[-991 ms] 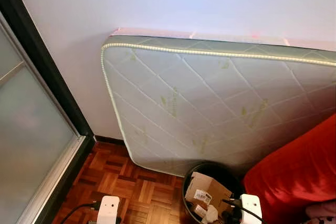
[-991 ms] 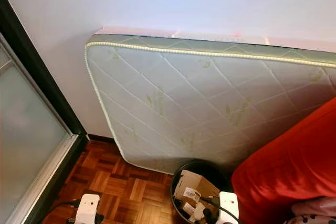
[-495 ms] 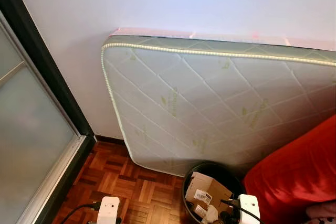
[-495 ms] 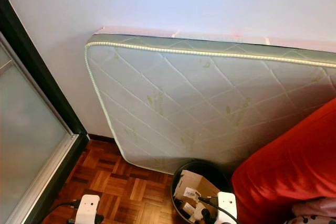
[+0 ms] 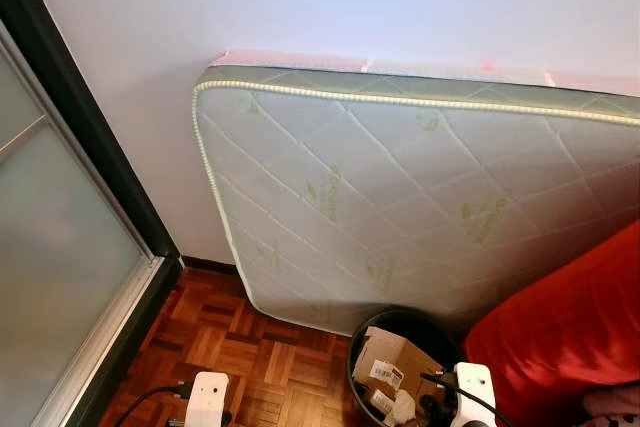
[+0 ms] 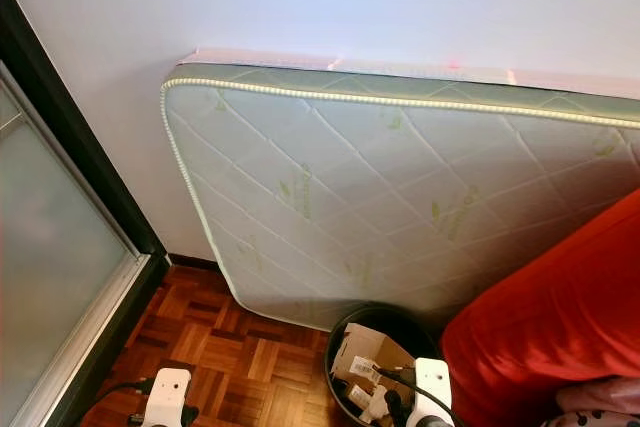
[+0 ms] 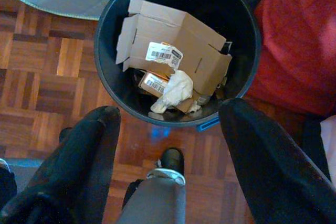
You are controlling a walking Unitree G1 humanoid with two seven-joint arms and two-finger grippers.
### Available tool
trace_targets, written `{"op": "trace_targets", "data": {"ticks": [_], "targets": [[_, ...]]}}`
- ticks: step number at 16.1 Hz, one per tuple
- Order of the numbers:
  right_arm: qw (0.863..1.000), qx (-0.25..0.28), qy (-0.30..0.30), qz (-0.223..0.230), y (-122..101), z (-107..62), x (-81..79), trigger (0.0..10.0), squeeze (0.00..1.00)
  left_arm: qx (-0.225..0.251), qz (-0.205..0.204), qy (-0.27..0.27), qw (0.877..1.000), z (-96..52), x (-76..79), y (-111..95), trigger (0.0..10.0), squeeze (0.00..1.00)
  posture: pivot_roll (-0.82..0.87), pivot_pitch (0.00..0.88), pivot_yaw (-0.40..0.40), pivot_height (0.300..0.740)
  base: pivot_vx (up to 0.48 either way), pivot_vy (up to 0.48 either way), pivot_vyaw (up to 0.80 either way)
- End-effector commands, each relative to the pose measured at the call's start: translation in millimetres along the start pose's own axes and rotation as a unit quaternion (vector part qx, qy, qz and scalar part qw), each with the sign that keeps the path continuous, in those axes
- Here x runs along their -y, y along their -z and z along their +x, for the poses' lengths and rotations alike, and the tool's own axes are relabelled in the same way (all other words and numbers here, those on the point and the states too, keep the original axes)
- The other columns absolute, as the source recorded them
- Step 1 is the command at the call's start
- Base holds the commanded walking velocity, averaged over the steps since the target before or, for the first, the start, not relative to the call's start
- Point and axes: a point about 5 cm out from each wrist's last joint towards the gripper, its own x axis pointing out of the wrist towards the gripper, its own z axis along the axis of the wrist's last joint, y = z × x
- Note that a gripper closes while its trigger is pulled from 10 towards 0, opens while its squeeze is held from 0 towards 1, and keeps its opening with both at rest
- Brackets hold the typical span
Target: Clean up the room
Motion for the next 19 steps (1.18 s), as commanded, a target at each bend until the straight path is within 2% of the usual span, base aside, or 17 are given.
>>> {"op": "trace_targets", "data": {"ticks": [1,4,7,12,19], "targets": [[1.000,-0.002,-0.002,0.001,-1,0.8,-2.6,10.0,0.00,0.003,0.005,-0.003,1.000,-0.1,-0.7,0,10.0,0.00,-0.01,0.054,-0.004,0.740,0.000,0.000,0.00],[1.000,0.001,-0.004,0.000,-2,1.3,-5.0,10.0,0.00,0.003,0.003,-0.004,1.000,0.0,-1.1,-1,10.0,0.00,-0.01,0.059,-0.006,0.740,0.000,0.000,0.00],[1.000,0.002,-0.011,-0.004,-2,2.6,-13.7,10.0,0.00,0.006,0.002,-0.003,1.000,0.4,-0.3,-3,10.0,0.00,0.00,0.059,-0.009,0.740,0.000,0.000,0.00],[1.000,0.003,-0.015,-0.005,-1,2.6,-16.5,10.0,0.00,0.008,0.002,-0.003,1.000,0.9,-0.6,-5,10.0,0.00,0.00,0.056,-0.007,0.740,0.000,0.000,0.00],[1.000,0.003,-0.017,-0.011,-5,3.6,-16.5,10.0,0.00,0.009,-0.001,-0.004,1.000,1.5,0.2,-7,10.0,0.00,0.01,0.050,-0.017,0.740,-0.265,0.000,0.00]]}}
